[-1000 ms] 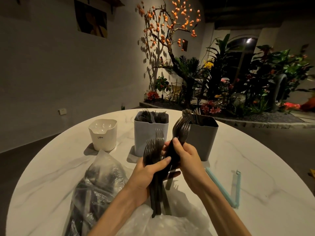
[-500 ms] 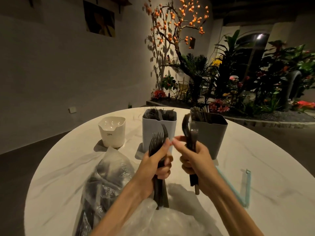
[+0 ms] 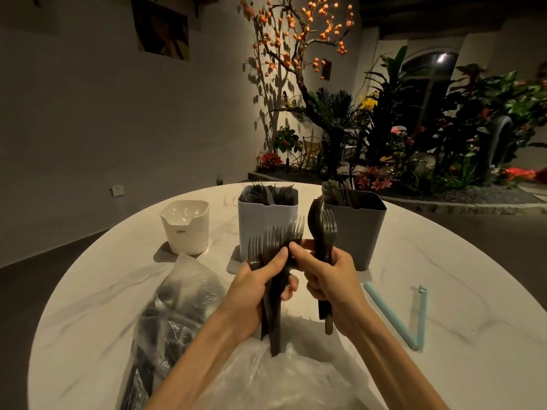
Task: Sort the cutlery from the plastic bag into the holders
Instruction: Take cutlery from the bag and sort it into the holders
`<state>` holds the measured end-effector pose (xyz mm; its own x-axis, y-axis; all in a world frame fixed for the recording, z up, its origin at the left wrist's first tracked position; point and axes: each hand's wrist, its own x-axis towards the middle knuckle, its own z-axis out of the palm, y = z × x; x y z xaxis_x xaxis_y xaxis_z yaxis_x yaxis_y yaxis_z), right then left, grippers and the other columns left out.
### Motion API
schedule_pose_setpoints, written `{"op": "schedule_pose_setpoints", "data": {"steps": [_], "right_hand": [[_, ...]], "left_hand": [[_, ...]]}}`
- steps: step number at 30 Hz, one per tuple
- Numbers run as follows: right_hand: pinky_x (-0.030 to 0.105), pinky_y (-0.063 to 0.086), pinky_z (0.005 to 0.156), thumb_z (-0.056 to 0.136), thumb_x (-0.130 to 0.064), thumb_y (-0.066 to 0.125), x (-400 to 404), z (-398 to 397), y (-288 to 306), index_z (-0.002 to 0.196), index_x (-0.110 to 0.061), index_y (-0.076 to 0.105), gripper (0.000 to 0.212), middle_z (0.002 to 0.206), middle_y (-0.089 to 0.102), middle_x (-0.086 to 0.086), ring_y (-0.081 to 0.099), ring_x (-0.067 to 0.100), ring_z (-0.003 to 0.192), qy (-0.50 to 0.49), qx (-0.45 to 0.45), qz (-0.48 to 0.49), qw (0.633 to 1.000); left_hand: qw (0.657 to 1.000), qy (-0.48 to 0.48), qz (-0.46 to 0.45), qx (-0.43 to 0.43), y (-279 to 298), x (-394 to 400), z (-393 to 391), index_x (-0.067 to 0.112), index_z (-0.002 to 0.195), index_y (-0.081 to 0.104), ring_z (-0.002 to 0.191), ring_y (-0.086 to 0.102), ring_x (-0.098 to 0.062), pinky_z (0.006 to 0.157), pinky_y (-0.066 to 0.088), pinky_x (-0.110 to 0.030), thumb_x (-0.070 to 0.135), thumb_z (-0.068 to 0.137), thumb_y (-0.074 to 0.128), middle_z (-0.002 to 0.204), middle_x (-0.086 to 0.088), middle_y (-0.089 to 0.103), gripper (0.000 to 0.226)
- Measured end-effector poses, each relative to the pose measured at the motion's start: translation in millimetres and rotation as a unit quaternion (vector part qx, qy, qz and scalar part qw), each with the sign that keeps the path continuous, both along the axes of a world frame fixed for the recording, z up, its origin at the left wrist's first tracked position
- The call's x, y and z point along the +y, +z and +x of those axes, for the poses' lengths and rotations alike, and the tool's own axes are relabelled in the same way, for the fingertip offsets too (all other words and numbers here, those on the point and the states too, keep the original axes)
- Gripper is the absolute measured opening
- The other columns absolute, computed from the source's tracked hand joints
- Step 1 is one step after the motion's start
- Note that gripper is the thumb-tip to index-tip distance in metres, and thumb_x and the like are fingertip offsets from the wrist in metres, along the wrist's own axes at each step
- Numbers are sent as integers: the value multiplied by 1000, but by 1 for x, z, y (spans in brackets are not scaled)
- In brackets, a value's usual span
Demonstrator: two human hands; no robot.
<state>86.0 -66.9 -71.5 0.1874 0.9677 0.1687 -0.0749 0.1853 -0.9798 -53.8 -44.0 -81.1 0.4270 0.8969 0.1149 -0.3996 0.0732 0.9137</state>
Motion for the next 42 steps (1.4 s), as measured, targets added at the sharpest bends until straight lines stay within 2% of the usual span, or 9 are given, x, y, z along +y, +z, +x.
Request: {"op": "schedule_pose_setpoints", "data": {"steps": [5,8,11,15,21,25,30,36,42], "right_hand": [[18,44,52,95,-24,65,0,0,2,96,-5,72,20,62,71,-3,66,7,57,-56,4,26,998],[25,45,66,100,-36,56,5,3,0,95,-17,69,23,70,66,-9,60,11,72,-109,-5,15,994],[31,51,85,104,-37,46,8,7,0,116,-16,66,31,97,69,0,64,16,96,-129,-15,13,991],[17,48,73,105,-36,41,4,7,-1,107,-17,63,29,93,71,1,68,10,91,-87,-61,9,994],[15,40,43,103,-35,48,-3,-9,1,106,-10,62,29,58,61,-11,56,3,47,10,-60,-2,998],[18,40,44,91,-38,69,-9,-13,2,91,-1,69,37,62,63,1,58,7,49,56,-117,0,992],[15,45,46,97,-24,63,-11,-12,5,90,-9,71,18,80,75,11,72,17,61,34,-78,-5,996],[17,41,44,99,-27,60,-8,-11,5,88,-15,69,18,60,69,-4,65,7,50,6,-69,-17,997],[11,41,44,98,-26,60,-7,-13,0,90,-15,68,17,60,68,-7,60,-1,48,27,-47,-23,998]], "left_hand": [[1000,-15,-9,-9,-1,-2,1,12,124,66,105,72,-33,80,62,-40,21,100,55,116,-15,74,28],[999,-10,-27,-23,0,0,2,3,126,63,110,70,-34,88,60,-45,20,102,51,119,-19,72,32],[999,1,-39,-24,-1,5,2,1,125,64,113,69,-32,89,60,-44,20,104,47,120,-19,71,33],[998,-5,-54,-29,-3,6,1,6,127,64,116,68,-28,86,60,-44,21,103,48,123,-14,71,33],[997,4,-70,-22,-5,7,-2,12,130,63,115,68,-30,92,57,-52,25,97,57,123,-15,71,36],[996,18,-85,-28,-7,7,-3,5,130,63,117,67,-31,102,50,-53,33,98,54,122,-17,71,43],[996,-8,-88,-28,-9,10,-6,14,119,73,117,67,-29,99,48,-52,51,99,42,123,-14,71,52],[997,-3,-75,0,-4,8,-4,19,117,73,105,73,-22,81,55,-39,46,99,45,118,-8,74,43],[997,7,-80,4,-4,6,0,16,121,70,113,69,-23,93,52,-42,49,100,42,119,-8,74,48]]}}
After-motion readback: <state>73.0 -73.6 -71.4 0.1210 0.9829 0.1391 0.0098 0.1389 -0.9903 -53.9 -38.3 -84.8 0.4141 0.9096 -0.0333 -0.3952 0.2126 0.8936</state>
